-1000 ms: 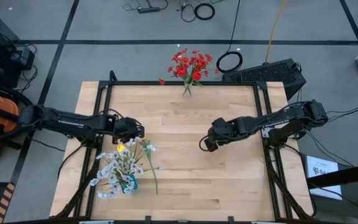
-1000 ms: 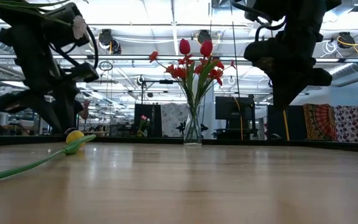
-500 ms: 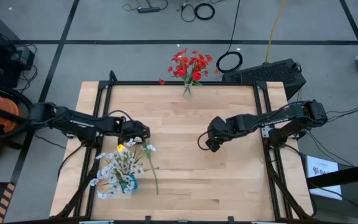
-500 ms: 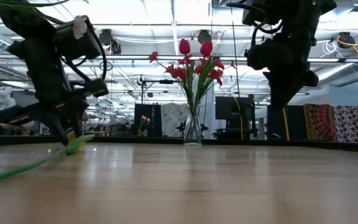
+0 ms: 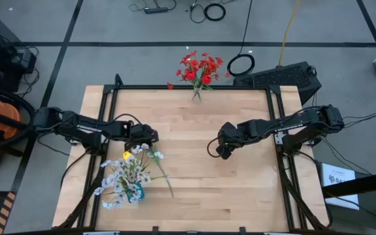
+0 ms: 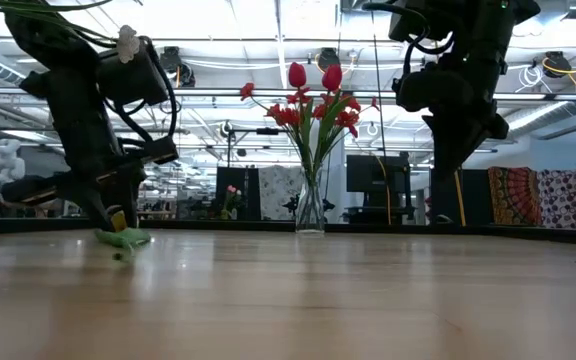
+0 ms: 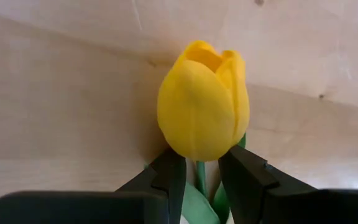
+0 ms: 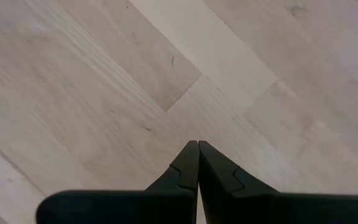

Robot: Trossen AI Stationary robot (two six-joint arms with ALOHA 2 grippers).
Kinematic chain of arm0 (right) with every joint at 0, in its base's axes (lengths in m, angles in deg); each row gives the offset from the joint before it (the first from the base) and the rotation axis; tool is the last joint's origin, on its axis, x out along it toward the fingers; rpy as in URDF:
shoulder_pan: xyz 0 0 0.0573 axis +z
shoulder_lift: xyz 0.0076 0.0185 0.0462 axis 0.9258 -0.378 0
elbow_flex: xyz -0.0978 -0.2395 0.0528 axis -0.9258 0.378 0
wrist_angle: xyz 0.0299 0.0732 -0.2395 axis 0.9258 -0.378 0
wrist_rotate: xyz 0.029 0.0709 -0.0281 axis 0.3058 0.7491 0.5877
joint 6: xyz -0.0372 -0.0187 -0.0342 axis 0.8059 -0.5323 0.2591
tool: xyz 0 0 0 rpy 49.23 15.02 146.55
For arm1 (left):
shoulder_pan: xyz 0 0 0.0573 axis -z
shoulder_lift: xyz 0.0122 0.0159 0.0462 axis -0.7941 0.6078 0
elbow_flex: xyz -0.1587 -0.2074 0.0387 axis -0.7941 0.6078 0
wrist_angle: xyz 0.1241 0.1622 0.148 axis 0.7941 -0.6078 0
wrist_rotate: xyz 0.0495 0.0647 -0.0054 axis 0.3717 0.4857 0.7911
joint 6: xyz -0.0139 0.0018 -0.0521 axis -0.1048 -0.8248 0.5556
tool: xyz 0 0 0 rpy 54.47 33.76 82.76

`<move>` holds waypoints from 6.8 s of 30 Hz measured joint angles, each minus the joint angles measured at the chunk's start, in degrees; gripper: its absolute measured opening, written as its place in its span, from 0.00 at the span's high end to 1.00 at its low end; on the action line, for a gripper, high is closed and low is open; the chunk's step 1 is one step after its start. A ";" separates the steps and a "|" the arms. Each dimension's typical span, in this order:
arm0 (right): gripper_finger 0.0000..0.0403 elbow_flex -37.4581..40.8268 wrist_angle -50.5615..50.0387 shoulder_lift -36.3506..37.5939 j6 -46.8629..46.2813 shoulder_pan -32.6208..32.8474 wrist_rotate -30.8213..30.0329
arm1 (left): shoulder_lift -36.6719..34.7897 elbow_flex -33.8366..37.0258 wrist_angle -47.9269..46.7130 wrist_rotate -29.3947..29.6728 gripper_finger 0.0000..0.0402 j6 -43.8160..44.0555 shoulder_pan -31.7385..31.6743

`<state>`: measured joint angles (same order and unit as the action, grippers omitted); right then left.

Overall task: Sort flowers into vase by color
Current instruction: Put the yellow flower into the blue vase

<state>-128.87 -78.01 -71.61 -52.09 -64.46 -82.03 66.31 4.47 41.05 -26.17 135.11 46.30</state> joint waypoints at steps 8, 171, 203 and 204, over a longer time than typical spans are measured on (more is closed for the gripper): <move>1.00 0.00 2.78 0.00 0.01 0.01 -0.06 | 0.79 -0.13 -3.34 0.36 0.81 -3.06 -2.31; 1.00 0.04 28.04 -11.72 -33.01 4.46 -2.45 | -48.35 -0.44 20.13 -20.96 0.98 -92.05 31.43; 1.00 0.02 28.54 -11.70 -33.44 4.48 -2.46 | -43.21 -0.35 16.12 -16.64 0.94 -82.34 33.21; 1.00 0.03 28.54 -11.69 -33.44 4.48 -2.46 | -43.21 -0.35 16.75 -16.68 0.94 -82.32 33.21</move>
<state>-128.84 -49.47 -83.31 -85.52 -59.98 -84.49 23.10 4.12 57.80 -42.84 52.79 79.51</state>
